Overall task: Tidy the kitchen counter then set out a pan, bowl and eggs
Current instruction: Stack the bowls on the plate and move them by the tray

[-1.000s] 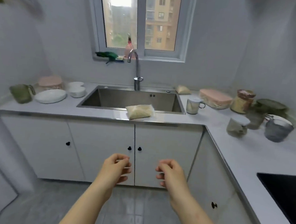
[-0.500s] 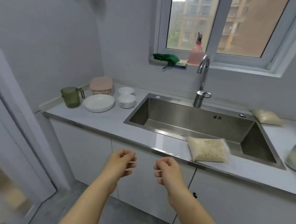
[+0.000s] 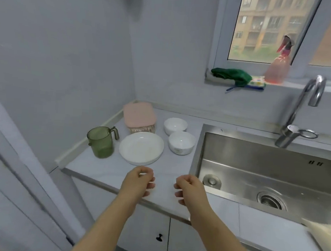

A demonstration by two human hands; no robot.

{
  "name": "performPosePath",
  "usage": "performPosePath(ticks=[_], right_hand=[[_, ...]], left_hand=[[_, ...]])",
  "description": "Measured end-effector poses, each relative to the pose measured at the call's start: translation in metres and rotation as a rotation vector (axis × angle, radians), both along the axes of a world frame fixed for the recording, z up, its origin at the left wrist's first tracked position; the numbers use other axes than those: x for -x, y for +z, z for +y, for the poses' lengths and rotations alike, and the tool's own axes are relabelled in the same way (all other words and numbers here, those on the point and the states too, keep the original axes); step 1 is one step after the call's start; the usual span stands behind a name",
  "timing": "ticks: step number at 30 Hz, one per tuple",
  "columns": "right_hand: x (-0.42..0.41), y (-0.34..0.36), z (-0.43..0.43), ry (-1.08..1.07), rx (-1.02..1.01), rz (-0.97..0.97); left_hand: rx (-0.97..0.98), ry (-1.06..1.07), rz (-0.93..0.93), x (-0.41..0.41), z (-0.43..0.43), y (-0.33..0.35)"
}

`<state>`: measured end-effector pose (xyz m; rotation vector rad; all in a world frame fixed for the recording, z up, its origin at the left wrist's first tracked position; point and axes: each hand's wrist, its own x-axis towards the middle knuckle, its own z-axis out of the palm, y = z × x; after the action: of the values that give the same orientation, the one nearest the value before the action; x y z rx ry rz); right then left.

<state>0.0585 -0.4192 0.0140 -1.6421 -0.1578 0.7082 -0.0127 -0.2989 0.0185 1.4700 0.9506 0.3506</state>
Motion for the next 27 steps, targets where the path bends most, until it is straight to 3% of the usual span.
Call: performPosePath(ticks=[10, 15, 20, 27], right_hand=[[-0.087, -0.015, 0.121, 0.036, 0.005, 0.014], [-0.106, -0.017, 0.169, 0.094, 0.021, 0.029], [-0.12, -0.024, 0.198, 0.097, 0.052, 0.004], [-0.135, -0.038, 0.199, -0.014, 0.144, -0.071]], left_hand=[[-0.145, 0.059, -0.009, -0.067, 0.119, -0.018], [-0.443, 0.066, 0.059, -0.078, 0.163, -0.02], [-0.724, -0.034, 0.207, -0.091, 0.204, -0.026], [-0.665, -0.354, 0.354, -0.121, 0.22, -0.053]])
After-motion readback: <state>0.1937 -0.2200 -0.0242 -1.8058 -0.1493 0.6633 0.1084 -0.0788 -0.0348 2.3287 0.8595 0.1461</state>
